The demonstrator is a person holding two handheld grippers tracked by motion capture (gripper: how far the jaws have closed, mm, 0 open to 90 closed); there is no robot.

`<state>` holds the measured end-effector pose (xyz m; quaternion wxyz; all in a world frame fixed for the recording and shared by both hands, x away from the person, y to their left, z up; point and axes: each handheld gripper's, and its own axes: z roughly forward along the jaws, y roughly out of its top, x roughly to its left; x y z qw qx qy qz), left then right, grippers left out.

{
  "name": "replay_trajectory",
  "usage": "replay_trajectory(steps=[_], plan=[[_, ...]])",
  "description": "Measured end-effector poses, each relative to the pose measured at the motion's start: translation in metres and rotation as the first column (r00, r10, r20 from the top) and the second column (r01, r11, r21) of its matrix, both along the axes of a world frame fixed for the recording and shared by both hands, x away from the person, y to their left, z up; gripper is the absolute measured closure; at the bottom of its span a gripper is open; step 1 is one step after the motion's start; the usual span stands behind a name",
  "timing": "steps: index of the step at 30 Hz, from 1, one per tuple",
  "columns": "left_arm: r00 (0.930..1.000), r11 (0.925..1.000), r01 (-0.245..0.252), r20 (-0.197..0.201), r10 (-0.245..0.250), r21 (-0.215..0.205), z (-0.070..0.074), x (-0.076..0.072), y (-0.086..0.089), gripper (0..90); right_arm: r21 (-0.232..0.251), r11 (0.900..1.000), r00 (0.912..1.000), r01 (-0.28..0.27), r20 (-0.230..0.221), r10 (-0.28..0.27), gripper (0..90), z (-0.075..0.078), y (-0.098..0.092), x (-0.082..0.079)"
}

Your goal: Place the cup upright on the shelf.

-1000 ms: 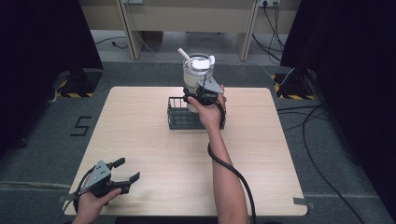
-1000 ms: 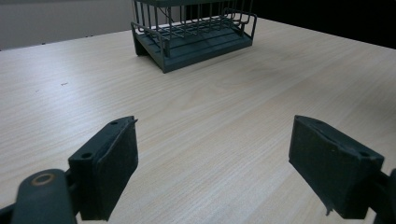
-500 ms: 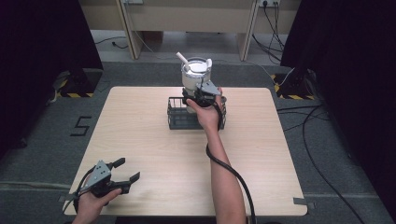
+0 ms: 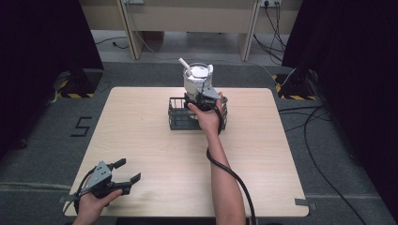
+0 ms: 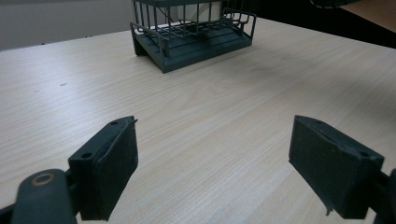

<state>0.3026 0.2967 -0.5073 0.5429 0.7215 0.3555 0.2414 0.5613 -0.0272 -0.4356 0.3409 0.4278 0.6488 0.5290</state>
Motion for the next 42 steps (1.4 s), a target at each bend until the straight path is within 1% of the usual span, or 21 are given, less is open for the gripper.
replay_trajectory(steps=[4, 8, 9, 10, 15, 16, 24, 29, 31, 33, 36, 37, 42], plan=[[1.0, 1.0, 0.002, 0.0, -0.002, 0.0, 0.0, 0.0, 0.0, 15.0, 0.001, 1.0, 0.9999, 0.001, -0.012, -0.001, 10.9, -0.004, 0.001, 0.0], [1.0, 1.0, 0.001, 0.0, -0.001, -0.003, 0.0, 0.0, -0.001, 15.0, -0.01, 1.0, 0.9998, 0.001, -0.019, -0.001, 10.9, -0.009, 0.001, 0.001], [1.0, 1.0, 0.001, 0.001, -0.001, -0.003, 0.0, 0.0, -0.001, 15.0, -0.007, 1.0, 0.9999, 0.002, -0.01, -0.002, 10.9, -0.01, 0.001, 0.001], [1.0, 1.0, 0.0, 0.0, 0.0, -0.004, 0.0, 0.0, -0.001, 15.0, -0.006, 1.0, 0.9999, 0.002, -0.015, -0.003, 10.8, -0.009, 0.001, 0.001], [1.0, 1.0, 0.002, 0.001, -0.002, 0.002, 0.0, 0.0, -0.001, 15.0, -0.007, 1.0, 1.0, 0.008, -0.005, -0.008, 10.8, -0.011, 0.001, 0.001], [1.0, 1.0, 0.003, 0.001, -0.003, 0.003, 0.0, 0.0, -0.001, 15.0, 0.001, 1.0, 0.9999, 0.009, -0.006, -0.009, 10.7, -0.011, 0.002, 0.0], [1.0, 0.9999, 0.007, 0.004, -0.008, 0.007, 0.0, -0.001, -0.001, 15.0, 0.011, 1.0, 0.9997, 0.004, 0.023, -0.004, 9.4, -0.017, 0.002, -0.003], [1.0, 1.0, 0.005, 0.003, -0.005, 0.002, 0.0, -0.001, -0.001, 15.0, 0.026, 1.0, 0.9997, 0.01, 0.023, -0.01, 7.6, -0.022, 0.002, -0.003], [1.0, 1.0, 0.006, 0.003, -0.006, 0.003, 0.0, -0.001, -0.002, 15.0, 0.017, 1.0, 0.9997, 0.009, 0.022, -0.01, 7.4, -0.024, 0.002, -0.004], [1.0, 1.0, 0.007, 0.004, -0.007, 0.003, 0.001, -0.001, -0.002, 15.0, 0.021, 1.0, 0.9996, 0.013, 0.023, -0.013, 7.3, -0.026, 0.002, -0.006], [1.0, 1.0, 0.005, 0.004, -0.006, 0.004, 0.001, -0.001, -0.001, 15.0, 0.027, 1.0, 0.9995, 0.014, 0.029, -0.015, 7.1, -0.026, 0.002, -0.007], [1.0, 1.0, 0.005, 0.003, -0.005, 0.005, 0.0, -0.001, -0.001, 15.0, 0.021, 1.0, 0.9991, 0.013, 0.039, -0.014, 7.1, -0.024, 0.002, -0.008], [1.0, 1.0, 0.005, 0.004, -0.005, 0.002, 0.0, -0.001, -0.002, 15.0, 0.032, 0.999, 0.9991, 0.017, 0.037, -0.018, 7.1, -0.02, 0.0, -0.011]])
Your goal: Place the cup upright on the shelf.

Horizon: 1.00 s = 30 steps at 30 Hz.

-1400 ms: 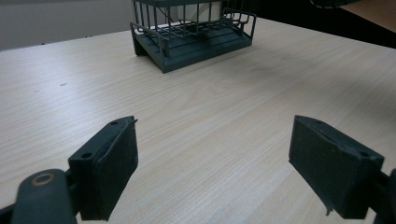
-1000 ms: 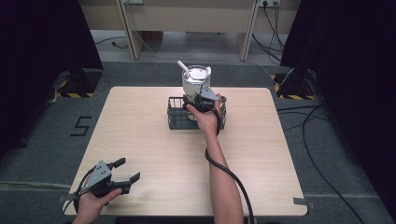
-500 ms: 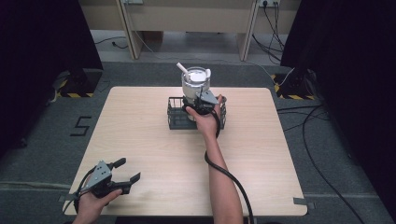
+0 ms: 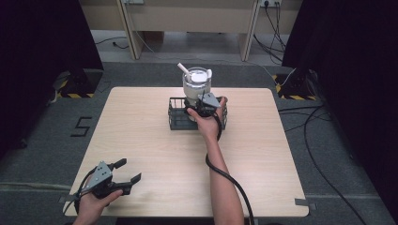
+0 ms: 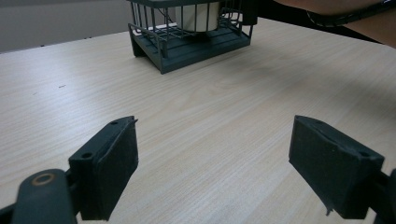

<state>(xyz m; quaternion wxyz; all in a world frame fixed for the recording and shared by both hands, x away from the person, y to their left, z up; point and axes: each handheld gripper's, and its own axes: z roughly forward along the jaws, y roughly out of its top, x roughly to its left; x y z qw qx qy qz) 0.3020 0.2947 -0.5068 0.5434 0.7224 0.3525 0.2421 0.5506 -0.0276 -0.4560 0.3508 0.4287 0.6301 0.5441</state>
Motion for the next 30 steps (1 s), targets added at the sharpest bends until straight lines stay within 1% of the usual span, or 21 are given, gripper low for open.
replay_trajectory(steps=[6, 8, 9, 10, 15, 19, 30], plan=[[1.0, 1.0, -0.002, 0.002, 0.002, 0.006, 0.001, 0.0, 0.001, 15.0, -0.009, 1.0, 1.0, -0.002, 0.0, 0.002, 7.3, 0.001, -0.002, -0.006], [1.0, 1.0, -0.003, 0.003, 0.003, 0.006, 0.001, 0.0, 0.001, 15.0, -0.004, 1.0, 1.0, 0.001, -0.002, -0.001, 7.3, 0.001, -0.003, -0.009], [1.0, 1.0, -0.003, 0.003, 0.003, 0.006, 0.001, 0.0, 0.001, 15.0, -0.009, 1.0, 1.0, -0.001, 0.003, 0.001, 7.5, 0.001, -0.004, -0.009], [1.0, 1.0, -0.004, 0.003, 0.004, 0.008, 0.001, 0.0, 0.001, 15.0, -0.004, 1.0, 1.0, 0.002, -0.003, -0.002, 7.6, 0.001, -0.004, -0.01], [1.0, 0.9999, -0.007, 0.005, 0.007, 0.007, 0.001, 0.0, 0.001, 15.0, -0.014, 1.0, 1.0, -0.002, -0.004, 0.001, 7.7, 0.001, -0.005, -0.014], [0.9999, 0.9999, -0.009, 0.005, 0.009, 0.007, 0.001, 0.0, 0.001, 15.1, -0.035, 0.999, 0.9999, -0.007, -0.011, 0.007, 8.0, 0.002, -0.009, -0.018], [0.9999, 0.9999, -0.012, 0.007, 0.012, 0.012, 0.001, 0.0, 0.0, 15.0, -0.049, 0.999, 0.9999, -0.012, 0.001, 0.012, 9.5, 0.006, -0.014, -0.029]])
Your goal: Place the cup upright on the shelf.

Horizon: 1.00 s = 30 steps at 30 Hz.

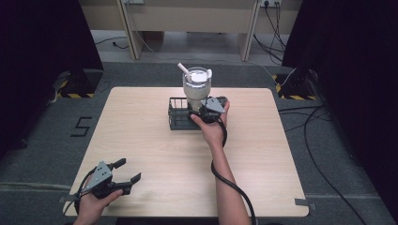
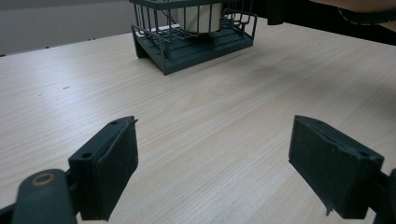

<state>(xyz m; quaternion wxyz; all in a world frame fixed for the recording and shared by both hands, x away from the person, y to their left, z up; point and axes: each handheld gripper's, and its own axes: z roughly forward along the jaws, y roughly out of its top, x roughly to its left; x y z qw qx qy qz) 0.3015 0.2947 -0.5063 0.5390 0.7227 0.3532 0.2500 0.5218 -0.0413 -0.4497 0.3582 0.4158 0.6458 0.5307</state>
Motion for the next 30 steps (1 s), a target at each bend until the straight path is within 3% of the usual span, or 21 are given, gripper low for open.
replay_trajectory(steps=[17, 25, 30], plan=[[1.0, 1.0, -0.006, -0.001, 0.006, 0.001, 0.0, 0.0, 0.0, 14.9, -0.02, 1.0, 0.9997, -0.008, -0.022, 0.008, 11.3, 0.003, -0.015, -0.016], [1.0, 1.0, -0.008, 0.0, 0.008, 0.001, 0.0, 0.0, 0.0, 14.9, 0.016, 1.0, 0.9992, -0.005, -0.039, 0.005, 11.8, 0.005, -0.026, -0.025], [1.0, 1.0, -0.009, -0.001, 0.009, -0.001, 0.0, 0.0, 0.0, 14.9, 0.0, 1.0, 0.999, 0.001, -0.045, -0.001, 12.3, 0.006, -0.034, -0.028]])
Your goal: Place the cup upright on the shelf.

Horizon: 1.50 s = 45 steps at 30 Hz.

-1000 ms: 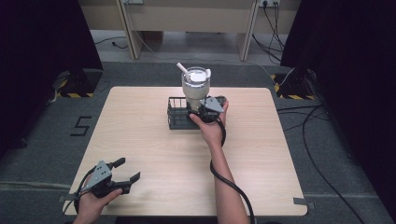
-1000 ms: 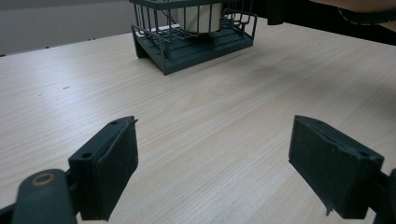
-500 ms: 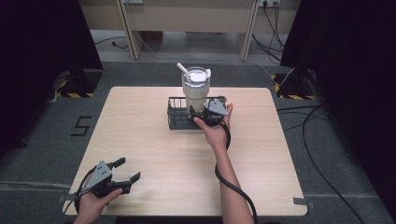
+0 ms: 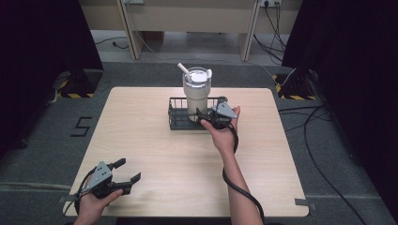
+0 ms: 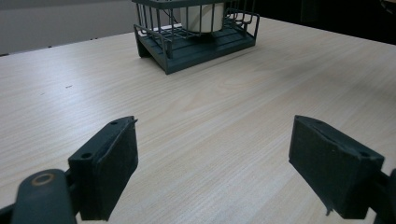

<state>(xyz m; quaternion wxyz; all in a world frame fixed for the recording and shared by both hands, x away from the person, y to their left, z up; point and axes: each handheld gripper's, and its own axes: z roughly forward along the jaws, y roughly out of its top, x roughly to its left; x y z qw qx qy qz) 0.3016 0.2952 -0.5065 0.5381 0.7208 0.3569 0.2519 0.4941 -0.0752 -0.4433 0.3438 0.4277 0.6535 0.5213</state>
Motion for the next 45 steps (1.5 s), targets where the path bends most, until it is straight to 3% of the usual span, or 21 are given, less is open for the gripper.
replay_trajectory(steps=[12, 30, 45], plan=[[1.0, 1.0, -0.002, 0.0, 0.002, -0.001, 0.0, 0.0, 0.0, 14.9, -0.001, 1.0, 0.9999, 0.008, -0.012, -0.008, 13.3, 0.003, -0.026, -0.021], [1.0, 1.0, -0.002, 0.001, 0.002, -0.002, 0.0, 0.0, 0.0, 14.9, -0.031, 0.999, 0.9998, 0.017, -0.007, -0.017, 13.8, 0.002, -0.048, -0.043], [1.0, 1.0, -0.003, 0.001, 0.003, -0.003, -0.001, 0.0, -0.001, 14.9, -0.051, 0.996, 0.9972, 0.071, -0.017, -0.072, 14.5, 0.0, -0.083, -0.063]])
